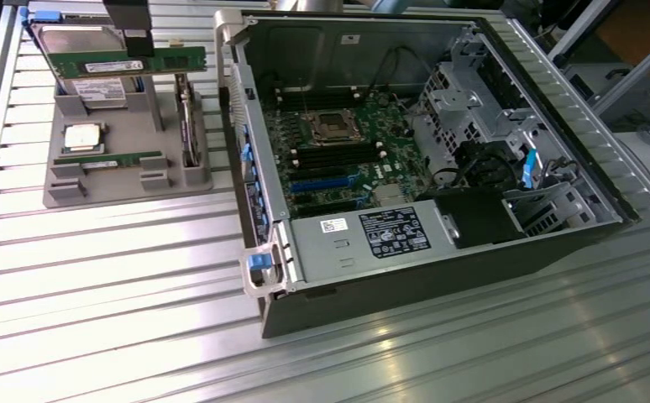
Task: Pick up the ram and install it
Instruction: 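Pick up the ram and move it above insertion slot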
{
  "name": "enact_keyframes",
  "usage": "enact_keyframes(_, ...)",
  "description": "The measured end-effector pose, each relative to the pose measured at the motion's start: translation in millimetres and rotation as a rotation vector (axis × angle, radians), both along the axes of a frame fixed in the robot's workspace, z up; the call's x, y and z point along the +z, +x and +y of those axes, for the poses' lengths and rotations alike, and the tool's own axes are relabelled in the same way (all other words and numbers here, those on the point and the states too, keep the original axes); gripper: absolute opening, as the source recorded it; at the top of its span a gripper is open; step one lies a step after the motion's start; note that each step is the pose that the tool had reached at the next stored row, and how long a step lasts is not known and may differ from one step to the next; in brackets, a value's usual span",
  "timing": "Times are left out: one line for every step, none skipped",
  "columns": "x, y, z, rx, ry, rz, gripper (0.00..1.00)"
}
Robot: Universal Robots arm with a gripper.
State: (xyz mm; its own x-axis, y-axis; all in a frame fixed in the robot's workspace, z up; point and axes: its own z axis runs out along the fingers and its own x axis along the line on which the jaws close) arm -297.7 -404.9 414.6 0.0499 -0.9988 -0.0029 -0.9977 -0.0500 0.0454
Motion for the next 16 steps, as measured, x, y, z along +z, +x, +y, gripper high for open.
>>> enact_keyframes(0.0, 0.8, 0.0, 0.000, -0.0001, 0.0000, 0.12)
enact_keyframes(0.0, 1.3, 0.0, 0.000, -0.0002, 0.0000, 0.12)
enact_keyframes(0.1, 2.3, 0.0, 0.000, -0.0004, 0.0001, 0.12)
enact_keyframes(0.0, 2.9, 0.0, 0.000, -0.0004, 0.0000, 0.12)
enact_keyframes(0.0, 3.2, 0.0, 0.000, -0.0005, 0.0000, 0.12)
enact_keyframes(0.0, 4.1, 0.0, 0.000, -0.0006, 0.0000, 0.12)
enact_keyframes(0.0, 4.5, 0.0, 0.000, -0.0007, 0.0001, 0.12)
enact_keyframes(0.1, 4.9, 0.0, 0.000, -0.0007, 0.0001, 0.12)
enact_keyframes(0.1, 5.3, 0.0, 0.000, -0.0007, 0.0001, 0.12)
enact_keyframes(0.0, 5.6, 0.0, 0.000, -0.0007, 0.0000, 0.12)
enact_keyframes(0.0, 6.1, 0.0, 0.000, -0.0009, 0.0000, 0.12)
enact_keyframes(0.1, 6.5, 0.0, 0.000, -0.0009, 0.0001, 0.12)
enact_keyframes(0.0, 7.5, 0.0, 0.000, -0.0010, 0.0000, 0.12)
enact_keyframes(0.0, 8.7, 0.0, 0.000, -0.0011, 0.0000, 0.12)
enact_keyframes(0.0, 9.3, 0.0, 0.000, -0.0013, 0.0000, 0.12)
enact_keyframes(0.0, 9.7, 0.0, 0.000, -0.0013, 0.0001, 0.12)
